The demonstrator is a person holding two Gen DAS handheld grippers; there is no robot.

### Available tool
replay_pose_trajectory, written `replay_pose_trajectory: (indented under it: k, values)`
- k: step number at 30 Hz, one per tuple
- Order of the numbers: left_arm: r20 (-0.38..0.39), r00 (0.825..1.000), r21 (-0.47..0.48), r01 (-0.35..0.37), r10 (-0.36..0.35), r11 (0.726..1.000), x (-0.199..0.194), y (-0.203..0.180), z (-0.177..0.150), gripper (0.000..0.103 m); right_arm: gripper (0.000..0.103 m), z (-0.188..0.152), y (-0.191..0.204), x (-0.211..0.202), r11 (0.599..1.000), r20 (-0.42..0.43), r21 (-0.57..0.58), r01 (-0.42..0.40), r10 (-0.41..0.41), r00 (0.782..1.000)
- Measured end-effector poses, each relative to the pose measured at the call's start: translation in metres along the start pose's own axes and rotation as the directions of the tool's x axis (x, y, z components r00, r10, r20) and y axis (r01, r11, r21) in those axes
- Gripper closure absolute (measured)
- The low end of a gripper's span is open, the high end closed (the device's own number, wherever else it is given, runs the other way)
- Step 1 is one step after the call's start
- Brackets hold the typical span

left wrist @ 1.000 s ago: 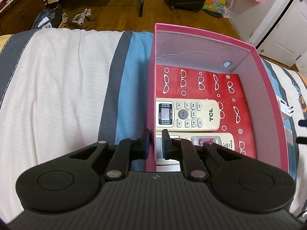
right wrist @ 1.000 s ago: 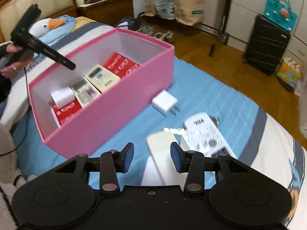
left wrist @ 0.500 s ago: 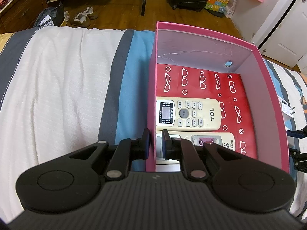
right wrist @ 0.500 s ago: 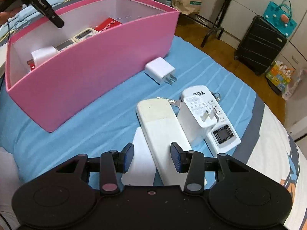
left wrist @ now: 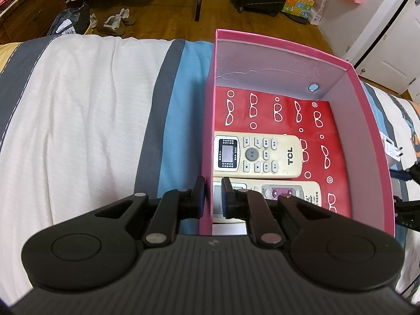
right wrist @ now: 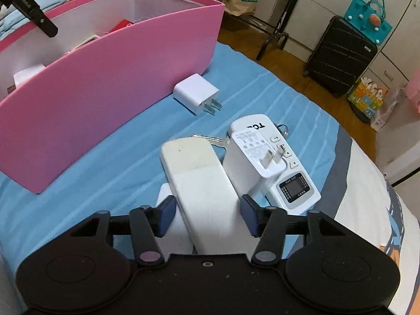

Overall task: Organize rigid objects
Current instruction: 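Close the right tool on the long white remote lying on the bed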

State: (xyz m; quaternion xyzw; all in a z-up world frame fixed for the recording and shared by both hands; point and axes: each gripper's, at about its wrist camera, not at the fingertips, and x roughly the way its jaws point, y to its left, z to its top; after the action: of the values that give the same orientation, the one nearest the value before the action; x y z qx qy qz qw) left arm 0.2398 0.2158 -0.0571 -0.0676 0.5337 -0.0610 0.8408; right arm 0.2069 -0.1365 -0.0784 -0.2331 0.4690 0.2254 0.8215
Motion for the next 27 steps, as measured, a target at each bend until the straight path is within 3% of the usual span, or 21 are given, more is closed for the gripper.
replay_pose_trajectory:
  k: [1, 2, 3, 4, 6, 8, 11, 14, 18, 22, 24, 25, 27]
  values:
    - [0.0, 1.0, -0.002, 0.002, -0.002, 1.0, 0.0, 0.001, 0.0, 0.093, 0.06, 0.0, 0.002, -0.003, 1.0, 0.006, 0.003, 0.001, -0.001, 1.0]
    - [0.001, 1.0, -0.005, 0.004, -0.004, 1.0, -0.001, 0.001, 0.0, 0.093, 0.071, 0.001, 0.004, -0.006, 1.0, 0.014, 0.008, -0.001, 0.001, 1.0]
    - [0.001, 1.0, -0.006, 0.005, -0.005, 1.0, -0.001, 0.001, 0.0, 0.093, 0.09, 0.002, 0.004, -0.01, 0.999, 0.021, 0.032, -0.024, 0.023, 1.0]
    - [0.003, 1.0, -0.005, 0.005, -0.005, 1.0, -0.002, 0.001, 0.0, 0.093, 0.101, 0.004, 0.002, -0.012, 0.997, 0.023, 0.065, -0.046, 0.044, 0.999]
    - [0.005, 1.0, -0.005, 0.004, -0.004, 1.0, -0.002, 0.001, 0.0, 0.093, 0.103, 0.006, -0.002, -0.015, 0.992, 0.016, 0.115, -0.052, 0.051, 0.999]
    - [0.006, 1.0, -0.003, 0.003, -0.003, 1.0, -0.002, 0.001, 0.0, 0.093, 0.103, 0.004, -0.002, -0.019, 0.995, 0.013, 0.095, -0.014, 0.013, 1.0]
    - [0.007, 1.0, -0.002, 0.004, -0.004, 1.0, -0.003, 0.001, -0.001, 0.093, 0.093, -0.003, -0.008, -0.027, 0.996, 0.023, 0.084, -0.036, 0.035, 0.999]
    - [0.007, 1.0, -0.003, 0.005, -0.005, 1.0, -0.002, 0.001, -0.001, 0.093, 0.063, -0.012, -0.021, -0.033, 0.996, 0.04, 0.076, -0.042, 0.039, 0.998]
    - [0.006, 1.0, 0.001, 0.002, -0.002, 1.0, -0.003, 0.0, -0.001, 0.093, 0.059, -0.014, -0.062, -0.02, 0.971, 0.036, 0.202, -0.13, 0.126, 0.991]
    - [0.006, 1.0, 0.001, 0.001, -0.001, 1.0, -0.003, 0.0, -0.001, 0.093, 0.052, -0.014, -0.097, 0.006, 0.891, 0.022, 0.334, -0.308, 0.32, 0.947]
    - [0.006, 1.0, 0.003, -0.003, 0.003, 1.0, -0.003, -0.001, 0.0, 0.093, 0.031, -0.011, -0.103, 0.022, 0.844, -0.011, 0.356, -0.4, 0.432, 0.902]
    - [0.006, 1.0, 0.006, -0.005, 0.005, 1.0, -0.003, -0.002, 0.0, 0.093, 0.029, -0.011, -0.104, 0.03, 0.825, -0.034, 0.369, -0.428, 0.472, 0.881]
    - [0.005, 1.0, 0.006, -0.007, 0.007, 1.0, -0.003, -0.002, 0.0, 0.093, 0.029, -0.008, -0.105, 0.037, 0.812, -0.033, 0.38, -0.443, 0.49, 0.871]
